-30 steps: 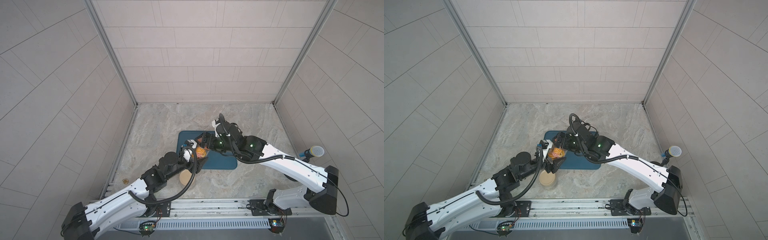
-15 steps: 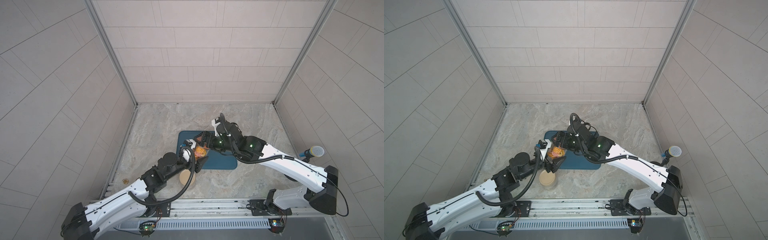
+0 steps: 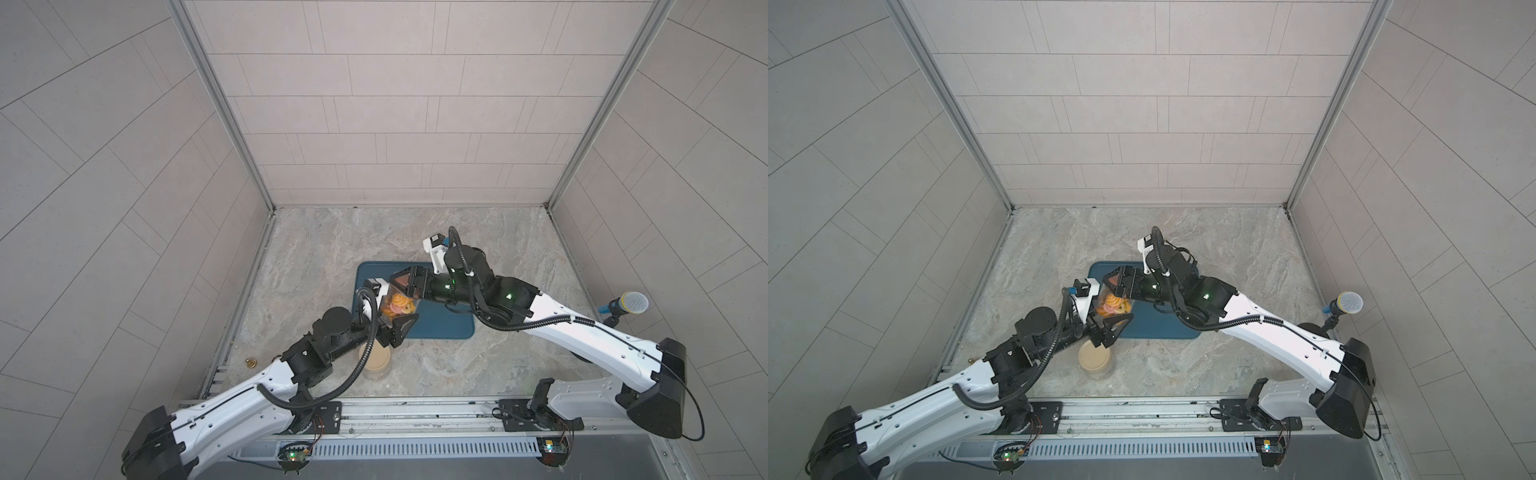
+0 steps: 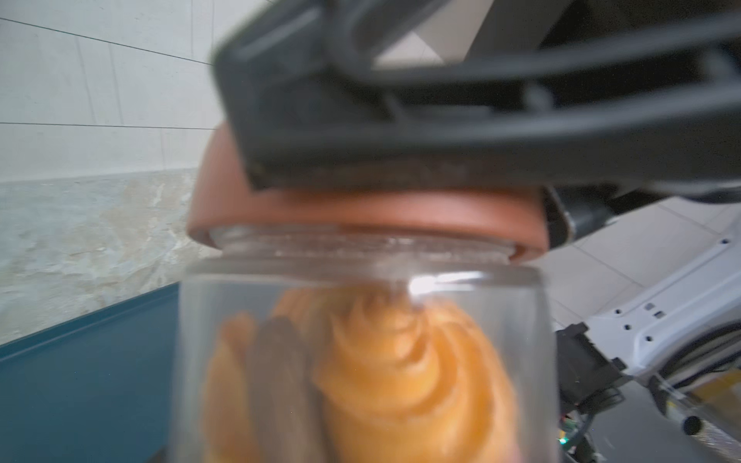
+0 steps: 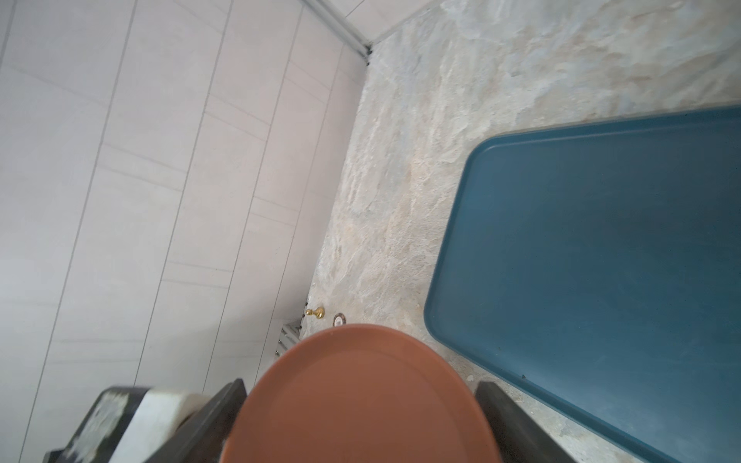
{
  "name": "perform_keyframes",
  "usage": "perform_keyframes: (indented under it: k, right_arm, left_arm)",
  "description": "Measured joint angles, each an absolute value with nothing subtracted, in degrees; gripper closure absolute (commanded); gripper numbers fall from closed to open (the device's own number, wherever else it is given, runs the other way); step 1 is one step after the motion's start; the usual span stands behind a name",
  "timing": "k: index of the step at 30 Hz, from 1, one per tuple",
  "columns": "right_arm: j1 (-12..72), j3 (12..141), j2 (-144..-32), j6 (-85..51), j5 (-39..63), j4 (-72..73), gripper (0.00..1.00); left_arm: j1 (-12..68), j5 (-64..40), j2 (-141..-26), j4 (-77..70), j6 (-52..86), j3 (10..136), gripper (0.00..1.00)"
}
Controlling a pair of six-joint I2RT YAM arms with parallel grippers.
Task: Pour the cookies out of the jar
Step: Unscrew the lid from the jar.
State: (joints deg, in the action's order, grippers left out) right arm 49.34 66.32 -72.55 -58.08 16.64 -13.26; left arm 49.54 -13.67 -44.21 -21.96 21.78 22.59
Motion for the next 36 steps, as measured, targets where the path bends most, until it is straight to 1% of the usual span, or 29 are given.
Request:
perform_keyframes:
  k: [4,8,16,22,36]
  right_arm:
    - [45.0,61.2,-69.6,-56.0,25.9,-3.9,1.0]
    - [42.5,59.8,-68.0,-54.8,31.9,-0.2,1.0]
    - [40.3,61.1,-64.9,-51.8,37.1,-2.9,1.0]
    - [38.2,60.7,-64.1,-51.5,41.1,-4.4,1.0]
    - [34.6,58.9,-63.2,-51.6,45.5,-4.1,1.0]
  left_arm:
    - [47.9,-20.3,-46.7,-29.1,30.0,22.3,1.0]
    - [47.0,-25.3,-50.0,-38.2,37.0,21.8,1.0]
    - [46.2,-32.2,-53.5,-49.5,43.9,21.5,1.0]
    - [46.1,-35.2,-55.3,-51.8,46.8,21.5,1.0]
    - [45.8,-39.4,-61.8,-60.8,53.4,21.5,1.0]
